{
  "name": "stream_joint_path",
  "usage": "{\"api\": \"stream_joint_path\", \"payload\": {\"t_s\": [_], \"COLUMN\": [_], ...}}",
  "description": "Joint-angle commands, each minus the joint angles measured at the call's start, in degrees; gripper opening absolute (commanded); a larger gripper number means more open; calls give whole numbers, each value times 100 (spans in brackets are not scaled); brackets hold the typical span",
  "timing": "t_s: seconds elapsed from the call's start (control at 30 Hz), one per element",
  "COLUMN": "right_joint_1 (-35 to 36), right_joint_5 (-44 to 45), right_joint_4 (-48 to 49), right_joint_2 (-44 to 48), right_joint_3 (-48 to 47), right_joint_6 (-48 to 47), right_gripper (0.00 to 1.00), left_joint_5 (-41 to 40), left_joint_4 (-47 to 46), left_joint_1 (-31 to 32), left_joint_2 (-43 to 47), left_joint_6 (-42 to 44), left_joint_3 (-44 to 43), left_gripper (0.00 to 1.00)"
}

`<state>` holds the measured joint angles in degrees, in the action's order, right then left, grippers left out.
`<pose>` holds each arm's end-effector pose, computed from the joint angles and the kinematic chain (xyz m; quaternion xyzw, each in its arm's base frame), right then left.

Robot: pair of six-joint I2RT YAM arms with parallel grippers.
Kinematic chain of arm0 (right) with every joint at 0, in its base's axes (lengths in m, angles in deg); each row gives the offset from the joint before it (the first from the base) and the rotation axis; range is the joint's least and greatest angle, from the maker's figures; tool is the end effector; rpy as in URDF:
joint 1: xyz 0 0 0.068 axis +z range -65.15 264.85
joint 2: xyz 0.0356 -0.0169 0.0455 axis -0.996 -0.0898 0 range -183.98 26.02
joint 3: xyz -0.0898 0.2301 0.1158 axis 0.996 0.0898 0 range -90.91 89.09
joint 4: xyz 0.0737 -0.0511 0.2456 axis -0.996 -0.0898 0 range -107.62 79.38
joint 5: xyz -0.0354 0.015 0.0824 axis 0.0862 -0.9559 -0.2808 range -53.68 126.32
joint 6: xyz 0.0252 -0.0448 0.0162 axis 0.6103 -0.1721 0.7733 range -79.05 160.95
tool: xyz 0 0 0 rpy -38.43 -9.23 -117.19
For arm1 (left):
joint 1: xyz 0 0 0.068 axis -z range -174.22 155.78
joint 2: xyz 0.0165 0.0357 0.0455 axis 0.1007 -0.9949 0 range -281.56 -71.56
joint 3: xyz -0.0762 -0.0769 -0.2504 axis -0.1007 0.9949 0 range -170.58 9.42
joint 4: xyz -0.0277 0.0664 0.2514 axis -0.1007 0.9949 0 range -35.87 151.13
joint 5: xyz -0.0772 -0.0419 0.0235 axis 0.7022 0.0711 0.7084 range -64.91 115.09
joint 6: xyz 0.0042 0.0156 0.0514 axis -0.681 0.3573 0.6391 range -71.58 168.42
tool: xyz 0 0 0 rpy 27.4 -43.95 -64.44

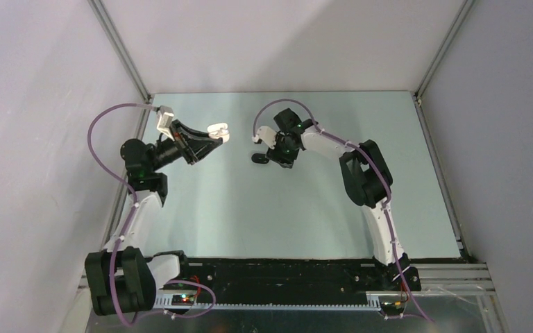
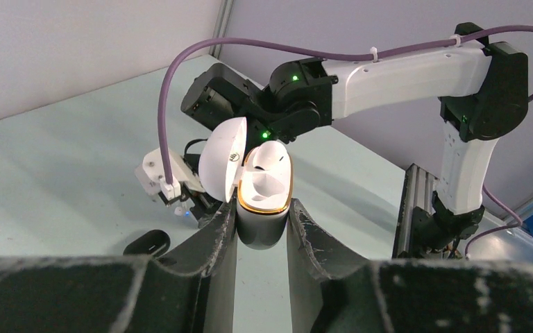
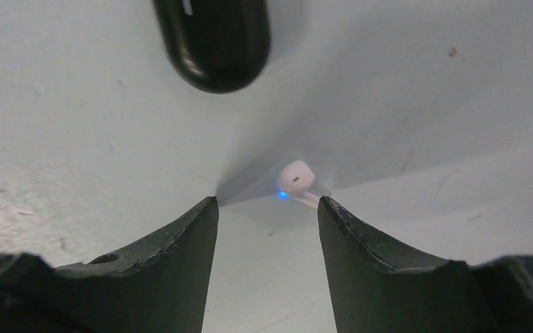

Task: Insert the wireless bluetooth earbuds into the charging case
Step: Move the left earbud to the center of the board.

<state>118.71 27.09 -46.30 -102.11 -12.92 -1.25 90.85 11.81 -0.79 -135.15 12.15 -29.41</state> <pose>0.3963 0.2728 0.1710 -0.6110 0.7494 0.0602 0.2478 0.2369 -0.0054 0.3286 0.2264 0.6219 -0.4837 0.5726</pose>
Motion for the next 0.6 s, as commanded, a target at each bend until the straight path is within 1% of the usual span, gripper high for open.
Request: {"api": "stream_joint_path", "payload": {"t_s": [0.0, 0.17, 0.33, 0.4, 0.53, 0.57], "right_joint_1": [-4, -211, -412, -456, -499, -503], "right_joint_5": [-259, -518, -460, -379, -258, -218], "right_joint_4": [-217, -259, -102, -59, -9, 35], "right_joint_2": [454, 596, 410, 228, -114, -185], "right_joint_3": [-68, -219, -490, -658, -967, -1010], "right_joint_6": [126, 210, 314, 383, 405, 411], "right_gripper": [59, 59, 58, 58, 58, 57], "left_joint_5": [-67, -81, -6, 75, 119, 119], "left_joint_4": [-110, -13, 304, 626, 1618, 1695], "left_joint_1": [-25, -11, -3, -5, -47, -53], "left_joint_2": [263, 316, 330, 389, 568, 577], "left_joint_6": [-39, -1, 150, 311, 821, 862], "left_joint_3": [3, 5, -143, -246, -412, -427], "left_gripper": [0, 0, 0, 0, 0, 0]}}
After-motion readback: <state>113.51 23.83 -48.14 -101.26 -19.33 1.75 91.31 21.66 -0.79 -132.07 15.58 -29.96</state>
